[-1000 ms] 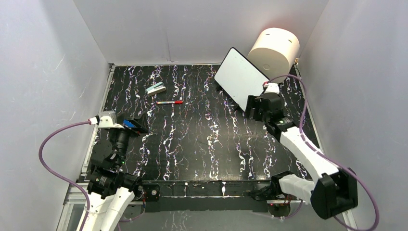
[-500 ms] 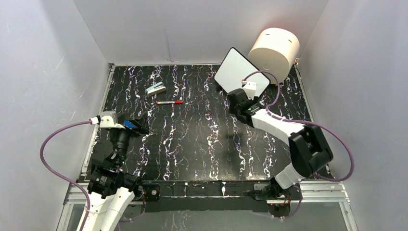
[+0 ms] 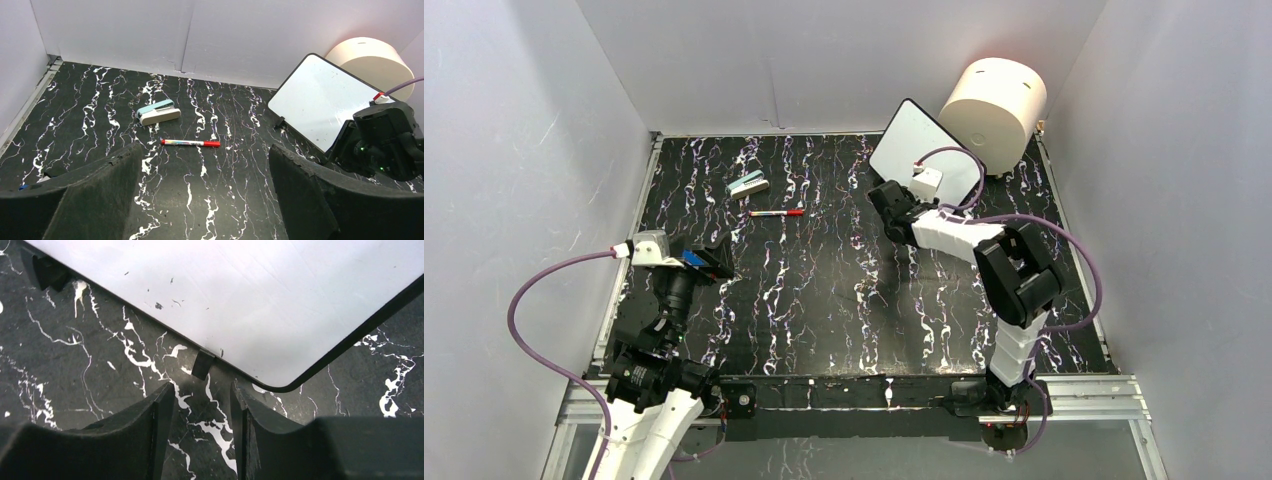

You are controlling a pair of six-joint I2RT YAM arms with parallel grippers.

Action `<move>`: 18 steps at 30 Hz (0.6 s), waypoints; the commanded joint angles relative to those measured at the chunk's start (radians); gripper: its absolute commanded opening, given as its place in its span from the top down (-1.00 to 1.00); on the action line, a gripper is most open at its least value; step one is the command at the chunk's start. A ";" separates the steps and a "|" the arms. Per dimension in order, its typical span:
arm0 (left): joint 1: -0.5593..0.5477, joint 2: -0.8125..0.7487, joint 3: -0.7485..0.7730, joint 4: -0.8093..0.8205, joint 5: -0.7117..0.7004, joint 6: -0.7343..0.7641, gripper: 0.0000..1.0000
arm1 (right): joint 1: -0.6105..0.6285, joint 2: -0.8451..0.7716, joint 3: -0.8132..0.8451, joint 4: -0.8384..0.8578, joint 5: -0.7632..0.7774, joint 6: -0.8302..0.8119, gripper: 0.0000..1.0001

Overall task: Write a sentence on the whiteboard
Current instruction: Move the whiteboard to the center of the board.

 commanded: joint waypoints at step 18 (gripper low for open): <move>-0.022 -0.002 -0.004 0.025 0.008 0.015 -0.86 | -0.001 0.211 0.212 -0.154 0.198 0.198 0.14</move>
